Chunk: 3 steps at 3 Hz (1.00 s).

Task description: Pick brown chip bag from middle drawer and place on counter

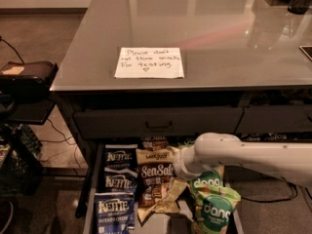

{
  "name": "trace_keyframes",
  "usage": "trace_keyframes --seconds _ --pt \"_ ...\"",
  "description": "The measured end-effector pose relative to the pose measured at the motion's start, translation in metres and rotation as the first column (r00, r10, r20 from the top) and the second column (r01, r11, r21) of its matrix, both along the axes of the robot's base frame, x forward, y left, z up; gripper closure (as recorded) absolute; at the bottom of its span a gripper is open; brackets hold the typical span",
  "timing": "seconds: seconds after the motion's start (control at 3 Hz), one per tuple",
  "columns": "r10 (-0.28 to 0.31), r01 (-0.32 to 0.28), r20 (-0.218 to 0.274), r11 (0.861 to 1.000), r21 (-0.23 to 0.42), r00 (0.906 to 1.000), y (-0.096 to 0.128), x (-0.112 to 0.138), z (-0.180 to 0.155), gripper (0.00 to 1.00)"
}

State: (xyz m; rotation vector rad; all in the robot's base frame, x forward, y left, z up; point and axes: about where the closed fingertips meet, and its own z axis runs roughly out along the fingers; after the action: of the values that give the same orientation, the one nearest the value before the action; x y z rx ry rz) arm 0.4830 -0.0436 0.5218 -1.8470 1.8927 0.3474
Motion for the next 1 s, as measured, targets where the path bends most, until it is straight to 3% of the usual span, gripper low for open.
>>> trace_keyframes --seconds 0.33,1.0 --pt "0.041 -0.041 -0.003 0.999 0.017 0.9992 0.021 0.009 -0.028 0.00" --pt "0.056 -0.055 -0.033 0.998 0.039 0.9979 0.029 0.018 -0.074 0.00"
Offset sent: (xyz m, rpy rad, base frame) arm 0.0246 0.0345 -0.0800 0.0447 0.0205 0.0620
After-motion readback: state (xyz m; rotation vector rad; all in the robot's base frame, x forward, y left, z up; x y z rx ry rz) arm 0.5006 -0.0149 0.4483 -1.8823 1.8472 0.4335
